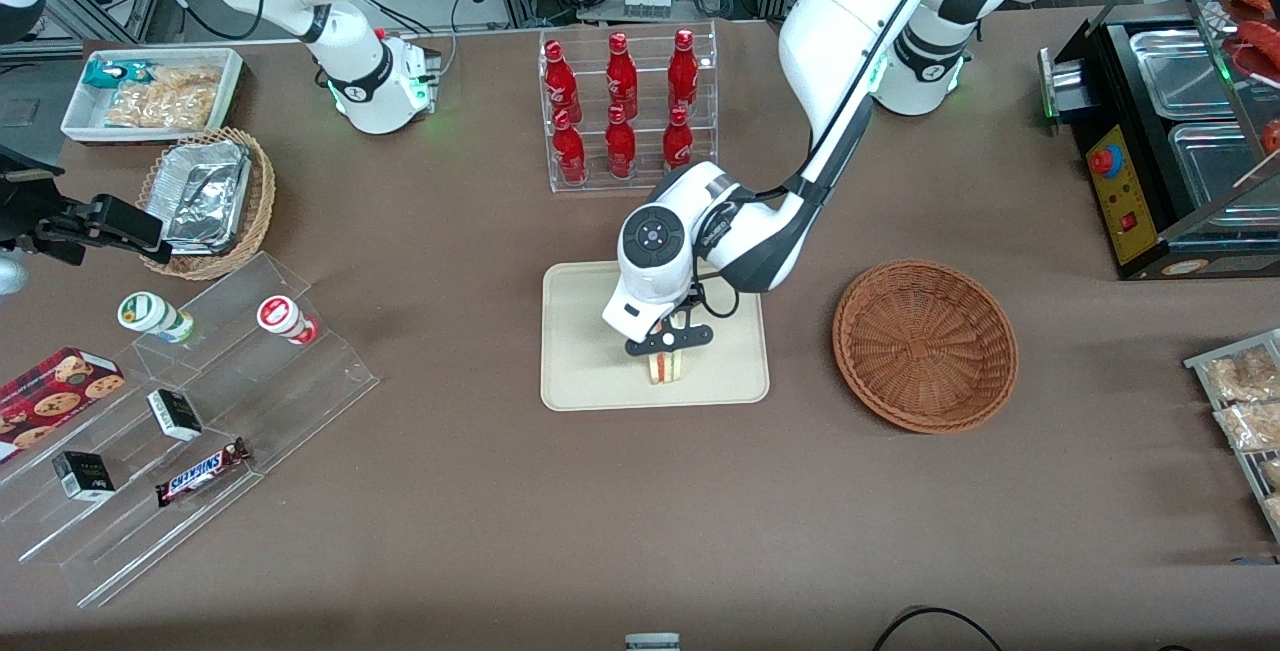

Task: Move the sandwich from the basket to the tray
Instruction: 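Lower the sandwich onto the beige tray and open the left gripper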

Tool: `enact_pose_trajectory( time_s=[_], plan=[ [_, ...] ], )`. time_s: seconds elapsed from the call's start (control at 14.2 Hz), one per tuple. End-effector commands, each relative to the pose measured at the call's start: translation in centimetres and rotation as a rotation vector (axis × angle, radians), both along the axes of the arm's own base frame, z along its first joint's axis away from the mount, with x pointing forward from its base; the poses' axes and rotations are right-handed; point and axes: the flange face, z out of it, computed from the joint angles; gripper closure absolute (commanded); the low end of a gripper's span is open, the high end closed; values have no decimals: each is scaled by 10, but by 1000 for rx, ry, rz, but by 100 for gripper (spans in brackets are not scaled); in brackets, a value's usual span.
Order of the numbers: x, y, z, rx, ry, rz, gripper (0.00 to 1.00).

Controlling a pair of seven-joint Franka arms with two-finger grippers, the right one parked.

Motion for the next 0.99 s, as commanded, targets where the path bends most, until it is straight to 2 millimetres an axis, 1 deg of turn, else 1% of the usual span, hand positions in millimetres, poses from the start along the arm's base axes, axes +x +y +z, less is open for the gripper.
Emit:
enact_pose_trajectory(
  time_s=[0.0,0.07,0.14,0.21,0.35,0.42,0.49,0.56,0.64,0.71,0.78,0.85,0.92],
  plan=[
    [2,-6,8,6,-31,-7,0],
    [4,-6,16,1,-38,-1,0],
    [5,-5,35,-12,-54,2,0],
    [7,-1,47,-7,-56,6,0],
    [8,7,84,3,-56,15,0],
    [12,19,106,22,-71,25,0],
    [14,28,124,47,-87,25,0],
    [13,35,141,66,-86,30,0],
    [14,46,152,81,-69,52,0],
    [27,68,159,92,-52,97,0],
    [37,85,164,94,-49,126,0],
    [42,98,170,96,-47,138,0],
    [48,123,174,109,-30,165,0]
  ],
)
